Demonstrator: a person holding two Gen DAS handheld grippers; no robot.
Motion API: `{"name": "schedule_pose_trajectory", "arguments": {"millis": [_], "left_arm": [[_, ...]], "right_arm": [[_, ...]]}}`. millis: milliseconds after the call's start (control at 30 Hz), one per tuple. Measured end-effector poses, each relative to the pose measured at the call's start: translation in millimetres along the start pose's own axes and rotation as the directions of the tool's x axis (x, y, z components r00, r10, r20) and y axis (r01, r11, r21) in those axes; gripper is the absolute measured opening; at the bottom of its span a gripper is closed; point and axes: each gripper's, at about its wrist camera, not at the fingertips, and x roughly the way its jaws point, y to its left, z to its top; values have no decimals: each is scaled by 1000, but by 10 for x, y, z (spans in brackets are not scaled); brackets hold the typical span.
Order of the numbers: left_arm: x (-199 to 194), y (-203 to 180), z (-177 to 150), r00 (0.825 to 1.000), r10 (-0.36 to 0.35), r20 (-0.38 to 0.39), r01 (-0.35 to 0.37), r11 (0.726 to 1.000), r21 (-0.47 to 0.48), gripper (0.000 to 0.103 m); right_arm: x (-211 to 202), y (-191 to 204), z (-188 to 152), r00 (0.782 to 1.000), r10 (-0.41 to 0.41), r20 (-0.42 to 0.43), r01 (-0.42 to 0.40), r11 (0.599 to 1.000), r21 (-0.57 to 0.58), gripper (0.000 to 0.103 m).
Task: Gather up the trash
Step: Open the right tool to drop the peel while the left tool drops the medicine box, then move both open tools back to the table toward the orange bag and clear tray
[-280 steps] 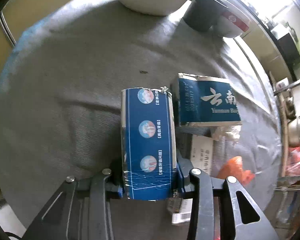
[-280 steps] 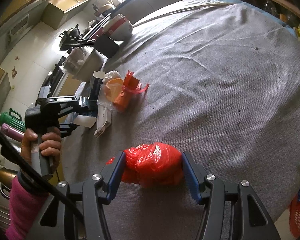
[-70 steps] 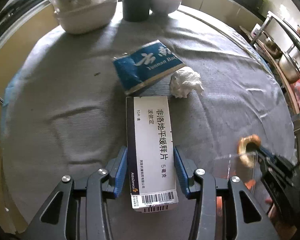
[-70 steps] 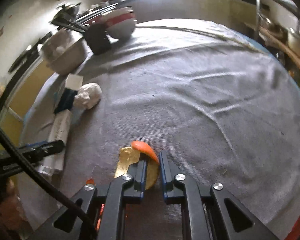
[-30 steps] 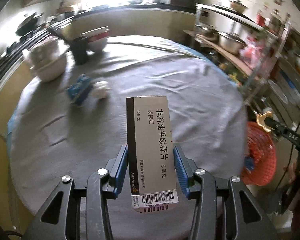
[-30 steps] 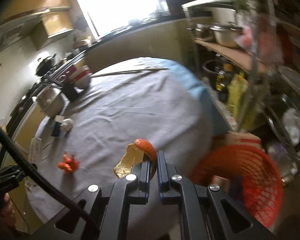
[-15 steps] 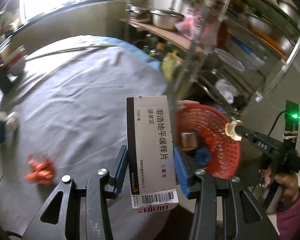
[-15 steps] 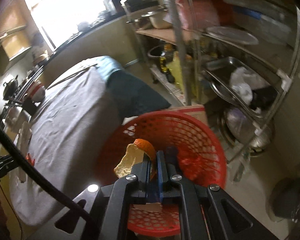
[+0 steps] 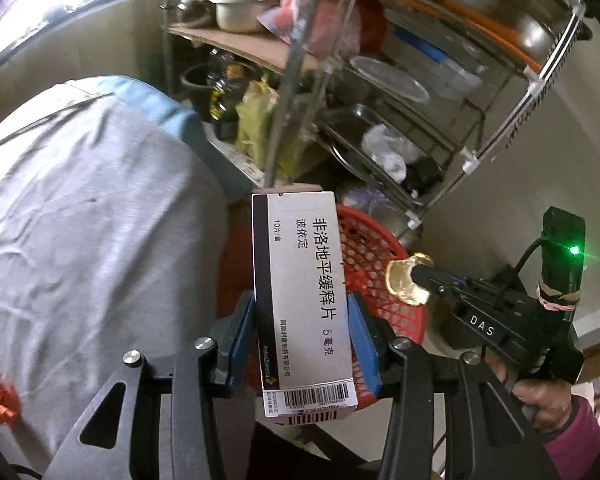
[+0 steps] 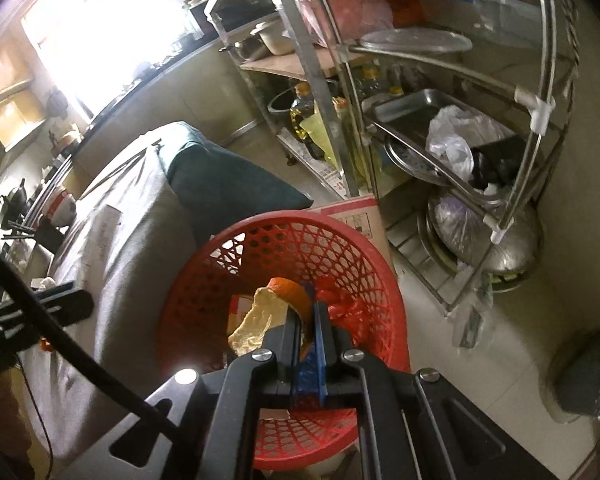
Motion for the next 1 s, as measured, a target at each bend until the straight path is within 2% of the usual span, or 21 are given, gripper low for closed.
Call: {"name": "schedule_pose_trajectory", "arguments": {"millis": [167, 400, 567, 667, 800, 900, 1000], "left_arm": [[113, -86, -18, 999, -36, -33, 37, 999, 12, 50], [-69, 51, -86, 1000, 1, -9, -1, 1000, 2, 55], [-391, 348, -269, 996, 87, 32, -86, 996, -38, 57], [-616, 612, -432, 988, 143, 54, -138, 986, -93, 58], [-909, 995, -659, 973, 217, 73, -200, 961, -189, 58], [-1107, 1235, -837, 960, 266, 91, -236, 937, -259, 62], [-1247, 1382, -980, 945, 311, 100, -270, 915, -299, 63]], "right_arm": [[51, -161, -13, 996, 85, -32, -82, 992, 98, 10], [58, -180, -23, 992, 115, -43, -107, 982, 152, 12], [99, -35, -29, 993, 99, -66, -89, 987, 136, 13], [122, 70, -40, 993, 88, -82, -78, 991, 112, 13], [128, 199, -32, 994, 74, -86, -67, 995, 79, 13], [116, 262, -20, 994, 72, -82, -66, 996, 66, 14], [44, 277, -11, 995, 97, -35, -94, 992, 81, 17]]}}
